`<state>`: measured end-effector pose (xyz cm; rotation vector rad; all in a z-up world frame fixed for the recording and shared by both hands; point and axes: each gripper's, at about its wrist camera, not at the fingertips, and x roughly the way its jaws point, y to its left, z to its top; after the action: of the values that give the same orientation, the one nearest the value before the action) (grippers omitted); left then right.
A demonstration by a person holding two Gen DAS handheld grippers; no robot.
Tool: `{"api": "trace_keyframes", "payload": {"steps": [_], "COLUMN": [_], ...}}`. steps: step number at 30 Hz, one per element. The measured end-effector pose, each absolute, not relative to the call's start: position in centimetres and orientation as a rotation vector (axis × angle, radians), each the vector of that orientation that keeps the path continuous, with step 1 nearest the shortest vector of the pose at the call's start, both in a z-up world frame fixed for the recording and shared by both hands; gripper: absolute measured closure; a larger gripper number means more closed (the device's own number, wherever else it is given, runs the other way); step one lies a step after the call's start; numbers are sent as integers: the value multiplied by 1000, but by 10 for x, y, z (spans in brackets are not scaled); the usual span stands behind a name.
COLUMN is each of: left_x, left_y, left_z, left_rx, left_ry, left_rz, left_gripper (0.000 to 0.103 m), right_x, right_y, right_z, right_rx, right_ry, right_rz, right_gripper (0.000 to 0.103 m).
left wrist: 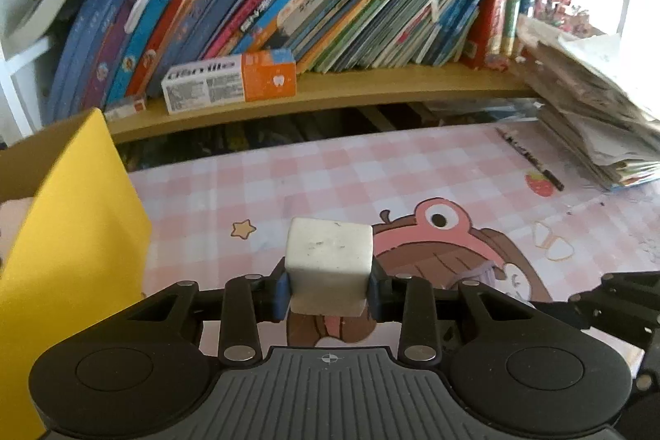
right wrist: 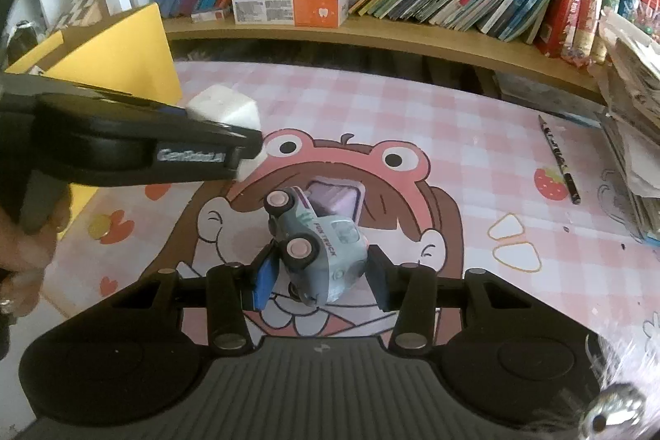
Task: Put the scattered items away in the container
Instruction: 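Carry the white cube with the left tool while the right tool carries the toy car to the box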
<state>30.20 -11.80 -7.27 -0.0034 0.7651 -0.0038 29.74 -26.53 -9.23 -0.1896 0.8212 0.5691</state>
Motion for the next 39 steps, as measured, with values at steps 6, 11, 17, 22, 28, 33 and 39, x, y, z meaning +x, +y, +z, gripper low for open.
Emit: {"api": "trace_keyframes", "payload": {"steps": [6,11,17,22,28,33,39], "left_x": [271,238,198,168,137,121,105], "left_y": [-114,-112,-105,-103,-99,-94,-86], "left_z": [-59,-51,-43,-37,-34,-32,-27], "left_rx": [-36,-59,-97,-86,-65,-70,-74], "left_ry": [757,768,784,789,795,790,775], "left_rz": [-19,-37,-53,-69,-74,-64,-49], "left_gripper": [69,70,70,70,70,70,70], "right_x": [277,254,226,203,181,170,157], "right_y": [-276,-286,-293,-297,-296,-293,-290], "right_z": [-82,-77,-72,-68,-64,-63,-59], "right_rx": [-186,-186,-181,-178,-185,-189,-191], "right_ry": [817,828,845,857,861,862,850], "right_rz": [562,556,560,567,590,597,600], "right_gripper": [60,60,60,60,63,66,68]}}
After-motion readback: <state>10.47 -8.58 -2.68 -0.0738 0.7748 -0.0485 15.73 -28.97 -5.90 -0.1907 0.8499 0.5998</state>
